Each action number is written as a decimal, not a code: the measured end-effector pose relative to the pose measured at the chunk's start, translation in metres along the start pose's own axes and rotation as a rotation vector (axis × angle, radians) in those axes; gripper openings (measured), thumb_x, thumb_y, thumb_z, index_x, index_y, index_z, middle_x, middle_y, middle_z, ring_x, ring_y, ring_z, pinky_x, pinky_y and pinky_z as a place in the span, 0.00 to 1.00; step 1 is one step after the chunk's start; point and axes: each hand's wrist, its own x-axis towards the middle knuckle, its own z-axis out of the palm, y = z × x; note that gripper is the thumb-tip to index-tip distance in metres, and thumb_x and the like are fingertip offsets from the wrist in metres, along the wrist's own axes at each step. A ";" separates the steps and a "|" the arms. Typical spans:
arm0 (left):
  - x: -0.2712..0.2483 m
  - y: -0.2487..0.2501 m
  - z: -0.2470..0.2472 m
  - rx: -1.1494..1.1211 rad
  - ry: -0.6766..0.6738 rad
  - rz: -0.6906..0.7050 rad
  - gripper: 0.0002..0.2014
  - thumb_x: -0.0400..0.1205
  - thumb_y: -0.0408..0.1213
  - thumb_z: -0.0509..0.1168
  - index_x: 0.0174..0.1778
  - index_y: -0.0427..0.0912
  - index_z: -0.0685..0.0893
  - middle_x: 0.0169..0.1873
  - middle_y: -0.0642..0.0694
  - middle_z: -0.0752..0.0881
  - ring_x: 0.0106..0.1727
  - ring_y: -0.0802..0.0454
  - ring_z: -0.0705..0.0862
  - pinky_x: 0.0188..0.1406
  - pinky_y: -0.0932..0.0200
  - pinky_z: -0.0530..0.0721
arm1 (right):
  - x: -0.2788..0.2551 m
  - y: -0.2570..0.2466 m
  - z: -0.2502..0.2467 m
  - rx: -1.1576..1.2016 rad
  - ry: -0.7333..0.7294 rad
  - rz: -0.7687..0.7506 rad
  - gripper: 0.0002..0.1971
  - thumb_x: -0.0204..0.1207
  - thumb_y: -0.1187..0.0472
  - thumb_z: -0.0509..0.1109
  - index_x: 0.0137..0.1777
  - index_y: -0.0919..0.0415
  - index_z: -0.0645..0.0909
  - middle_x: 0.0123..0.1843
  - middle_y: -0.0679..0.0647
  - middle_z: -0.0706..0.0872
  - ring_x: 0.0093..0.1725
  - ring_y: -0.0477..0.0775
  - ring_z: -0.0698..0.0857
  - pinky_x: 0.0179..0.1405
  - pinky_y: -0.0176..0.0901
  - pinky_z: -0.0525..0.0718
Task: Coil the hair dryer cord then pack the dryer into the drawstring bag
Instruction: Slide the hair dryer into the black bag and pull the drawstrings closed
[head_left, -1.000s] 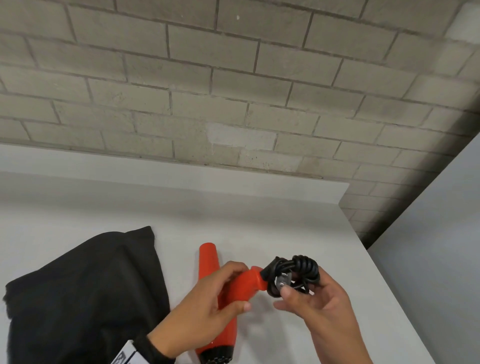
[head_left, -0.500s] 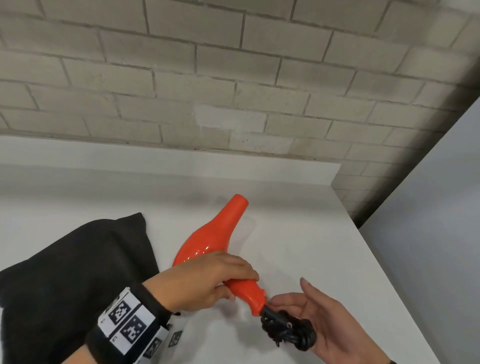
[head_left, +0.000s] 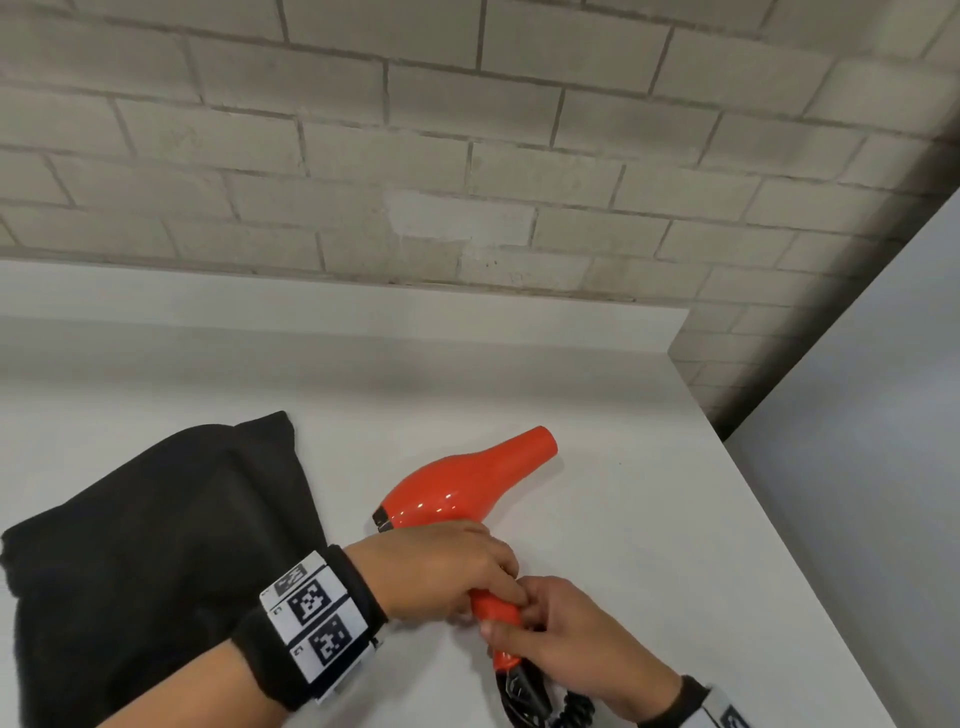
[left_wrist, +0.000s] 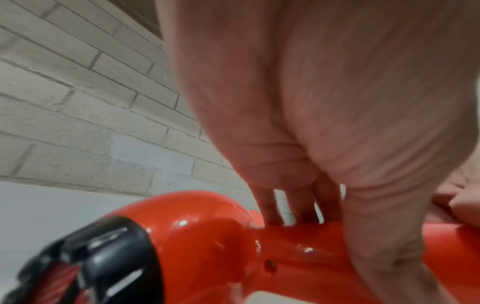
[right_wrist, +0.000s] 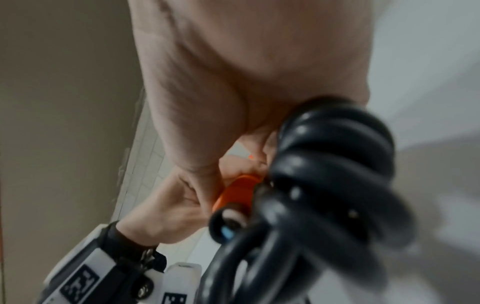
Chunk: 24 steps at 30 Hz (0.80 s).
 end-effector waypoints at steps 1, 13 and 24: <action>0.000 -0.001 0.002 0.012 0.018 -0.014 0.24 0.76 0.33 0.71 0.68 0.55 0.80 0.67 0.48 0.80 0.64 0.45 0.78 0.69 0.48 0.73 | 0.001 0.002 0.002 -0.013 0.034 -0.002 0.19 0.68 0.45 0.76 0.53 0.55 0.86 0.49 0.59 0.93 0.46 0.51 0.91 0.59 0.56 0.86; -0.084 0.014 -0.001 -0.244 0.432 -0.485 0.24 0.81 0.56 0.64 0.74 0.65 0.70 0.68 0.68 0.74 0.67 0.66 0.73 0.69 0.70 0.68 | 0.018 0.036 -0.005 -0.111 0.327 -0.025 0.06 0.75 0.50 0.74 0.49 0.48 0.84 0.40 0.49 0.91 0.38 0.44 0.89 0.42 0.40 0.87; -0.201 0.024 0.053 -0.389 0.352 -1.056 0.22 0.60 0.70 0.72 0.40 0.60 0.77 0.42 0.65 0.79 0.47 0.64 0.79 0.48 0.66 0.81 | 0.030 0.030 -0.027 -0.380 0.554 0.057 0.17 0.73 0.41 0.70 0.54 0.52 0.82 0.49 0.55 0.89 0.53 0.59 0.86 0.51 0.51 0.82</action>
